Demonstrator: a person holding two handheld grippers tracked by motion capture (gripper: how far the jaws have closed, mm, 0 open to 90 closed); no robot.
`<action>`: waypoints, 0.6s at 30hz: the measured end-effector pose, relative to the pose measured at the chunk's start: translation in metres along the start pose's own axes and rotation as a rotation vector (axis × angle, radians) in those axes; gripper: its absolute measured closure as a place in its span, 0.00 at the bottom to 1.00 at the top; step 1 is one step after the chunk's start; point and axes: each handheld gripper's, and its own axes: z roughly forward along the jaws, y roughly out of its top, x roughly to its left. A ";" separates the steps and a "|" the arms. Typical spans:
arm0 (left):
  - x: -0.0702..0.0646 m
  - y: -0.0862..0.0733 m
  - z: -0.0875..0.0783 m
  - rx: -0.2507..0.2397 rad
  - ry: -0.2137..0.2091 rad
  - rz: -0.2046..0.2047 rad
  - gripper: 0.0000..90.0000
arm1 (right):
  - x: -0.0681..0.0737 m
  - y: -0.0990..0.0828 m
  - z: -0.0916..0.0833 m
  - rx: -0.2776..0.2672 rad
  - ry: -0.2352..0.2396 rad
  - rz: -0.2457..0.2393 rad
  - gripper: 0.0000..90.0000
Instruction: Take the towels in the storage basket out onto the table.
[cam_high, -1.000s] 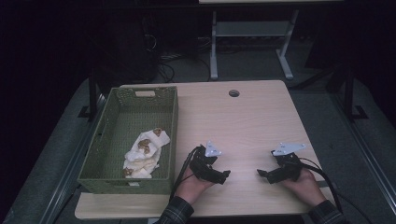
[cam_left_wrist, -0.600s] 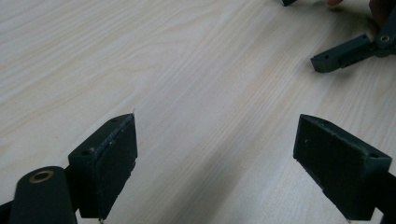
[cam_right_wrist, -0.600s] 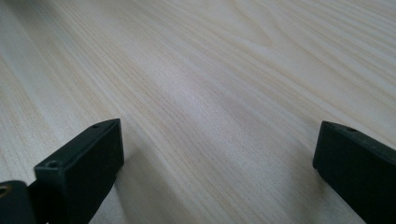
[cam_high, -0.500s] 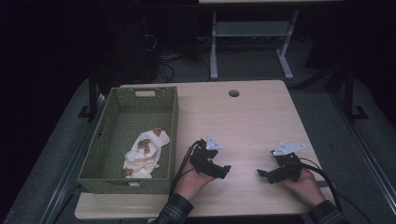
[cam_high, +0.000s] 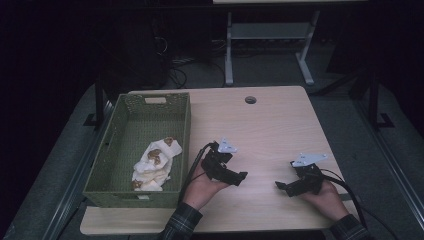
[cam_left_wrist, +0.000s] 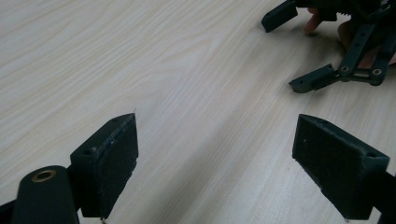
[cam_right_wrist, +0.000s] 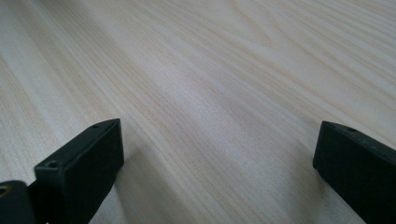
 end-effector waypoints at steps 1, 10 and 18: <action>0.001 0.002 -0.003 0.001 -0.003 0.002 0.15 | 0.000 0.000 0.000 0.000 0.000 0.000 0.02; 0.006 0.015 -0.017 0.005 -0.020 0.021 0.15 | 0.000 0.000 0.000 0.000 0.000 0.000 0.02; 0.019 0.022 -0.034 -0.010 -0.017 0.023 0.15 | 0.000 0.000 0.000 0.000 0.001 0.001 0.02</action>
